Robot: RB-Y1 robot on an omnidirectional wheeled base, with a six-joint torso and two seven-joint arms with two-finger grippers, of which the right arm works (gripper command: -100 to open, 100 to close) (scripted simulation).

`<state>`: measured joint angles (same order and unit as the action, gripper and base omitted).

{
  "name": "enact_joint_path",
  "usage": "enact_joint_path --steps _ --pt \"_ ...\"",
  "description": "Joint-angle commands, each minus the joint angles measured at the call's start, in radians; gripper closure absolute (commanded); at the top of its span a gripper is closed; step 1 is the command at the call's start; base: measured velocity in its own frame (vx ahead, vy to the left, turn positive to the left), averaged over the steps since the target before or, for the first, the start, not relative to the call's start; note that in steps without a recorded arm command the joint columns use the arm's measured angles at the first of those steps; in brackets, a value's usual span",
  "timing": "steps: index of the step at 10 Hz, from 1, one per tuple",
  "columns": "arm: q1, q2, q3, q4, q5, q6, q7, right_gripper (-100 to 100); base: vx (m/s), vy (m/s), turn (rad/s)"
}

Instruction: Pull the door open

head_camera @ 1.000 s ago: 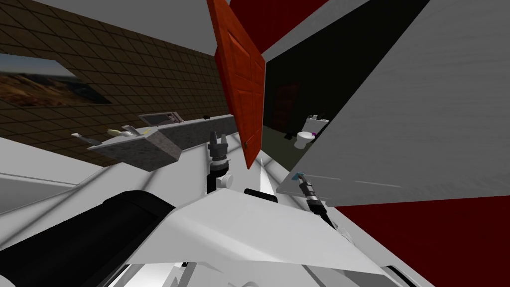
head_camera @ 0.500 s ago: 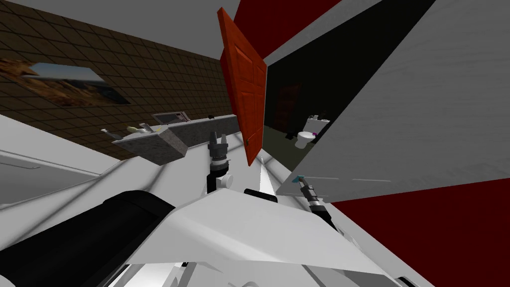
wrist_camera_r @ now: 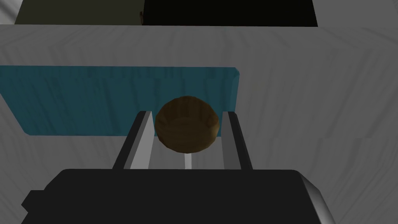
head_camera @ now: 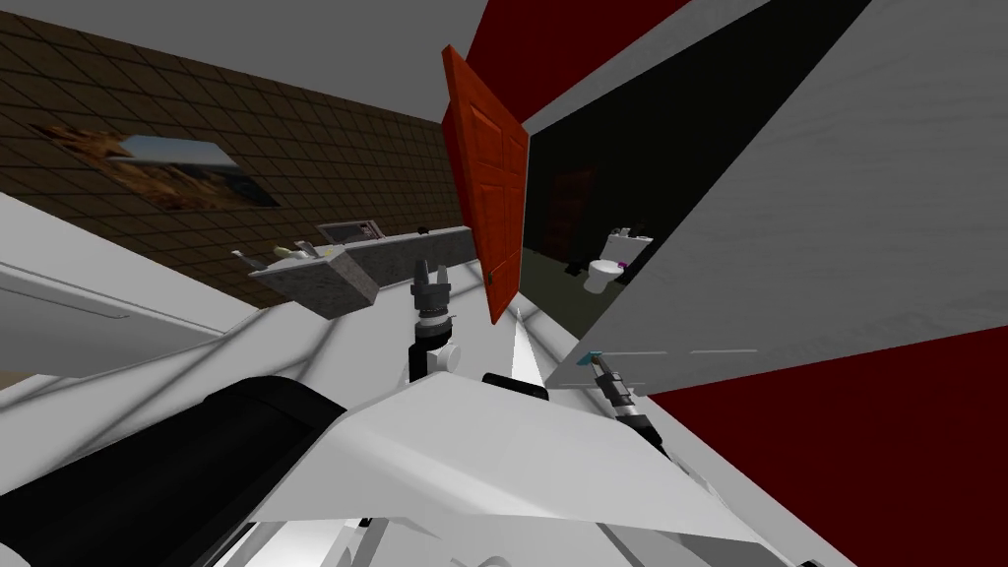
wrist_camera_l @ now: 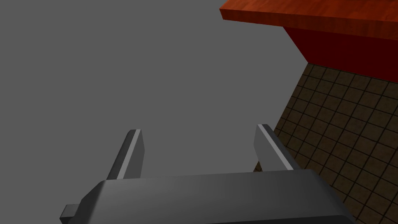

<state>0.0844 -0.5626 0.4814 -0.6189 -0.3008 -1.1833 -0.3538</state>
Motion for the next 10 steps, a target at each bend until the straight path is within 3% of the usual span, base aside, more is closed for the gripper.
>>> enact_joint_path --steps 1,10 --pt "0.003 0.004 -0.013 -0.003 0.005 0.006 0.001 100 0.000 -0.008 0.188" --pt "0.025 0.043 -0.125 -0.032 0.044 0.057 0.009 100 0.017 -0.049 0.254"
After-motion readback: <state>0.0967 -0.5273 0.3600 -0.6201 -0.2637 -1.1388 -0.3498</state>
